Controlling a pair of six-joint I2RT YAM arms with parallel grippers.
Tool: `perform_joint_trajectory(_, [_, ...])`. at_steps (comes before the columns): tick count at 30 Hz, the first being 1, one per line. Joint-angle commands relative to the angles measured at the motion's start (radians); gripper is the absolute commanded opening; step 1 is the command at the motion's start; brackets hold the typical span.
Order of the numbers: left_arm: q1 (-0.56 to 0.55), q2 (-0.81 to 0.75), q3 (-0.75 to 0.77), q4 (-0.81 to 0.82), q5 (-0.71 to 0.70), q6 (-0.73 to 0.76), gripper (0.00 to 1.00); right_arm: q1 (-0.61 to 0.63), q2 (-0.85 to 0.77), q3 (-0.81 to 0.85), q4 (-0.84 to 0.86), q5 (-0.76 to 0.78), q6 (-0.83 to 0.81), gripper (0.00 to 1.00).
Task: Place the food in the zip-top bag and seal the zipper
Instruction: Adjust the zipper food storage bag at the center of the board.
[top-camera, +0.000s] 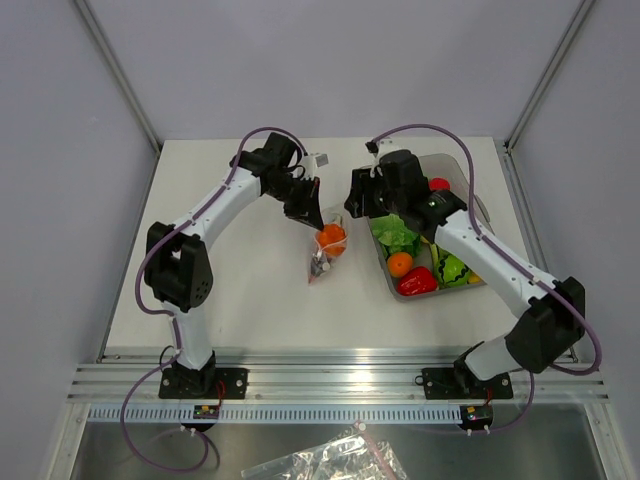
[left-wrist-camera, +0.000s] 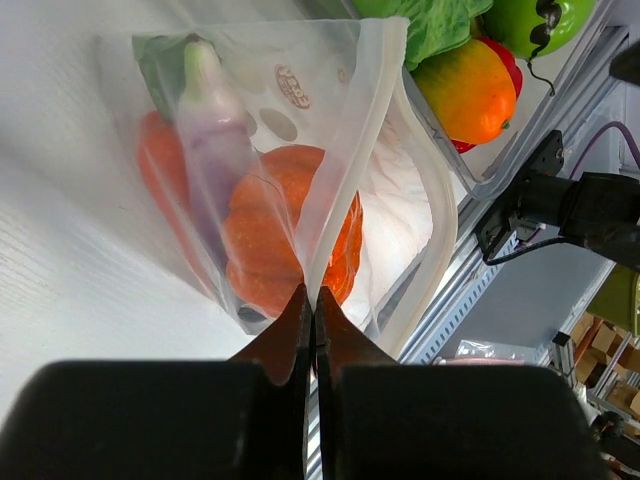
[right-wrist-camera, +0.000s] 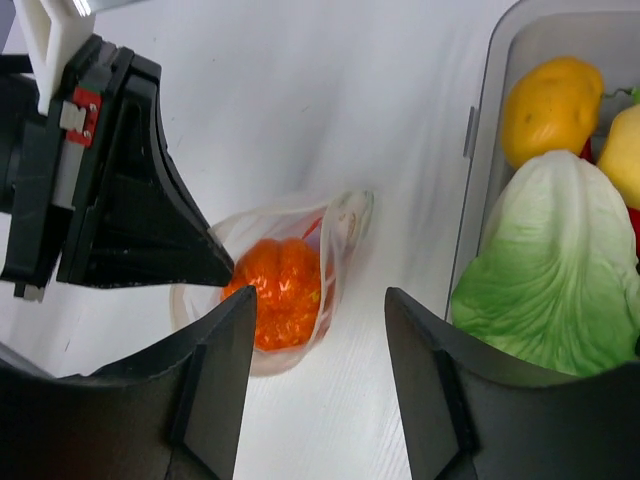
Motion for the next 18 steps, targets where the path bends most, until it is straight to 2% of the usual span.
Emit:
perform_joint_trajectory(1, [-0.002,-0.051,0.02,0.026,0.052,0.033,0.0,-0.01,0.071,0.107,-0.037,-0.059,-0.066,0.61])
perform_joint_trajectory(7, [-0.002,-0.042,0.057,0.001,0.047,0.041,0.0,-0.014,0.198,0.206,-0.106,-0.099,-0.079,0.56])
perform_joint_trajectory(12, [-0.002,-0.045,0.06,0.008,0.039,0.042,0.0,-0.012,0.217,0.178,-0.104,-0.109,-0.056,0.52])
perform_joint_trajectory(15, [-0.002,-0.04,0.072,0.008,0.041,0.051,0.0,-0.012,0.218,0.148,-0.097,-0.138,-0.042,0.43])
perform_joint_trajectory(16, [-0.002,-0.032,0.078,0.005,0.041,0.053,0.0,-0.012,0.223,0.143,-0.095,-0.147,-0.037,0.28])
perform_joint_trajectory(18, [-0.002,-0.022,0.107,0.001,0.026,0.059,0.0,-0.014,0.221,0.129,-0.081,-0.174,-0.011,0.12])
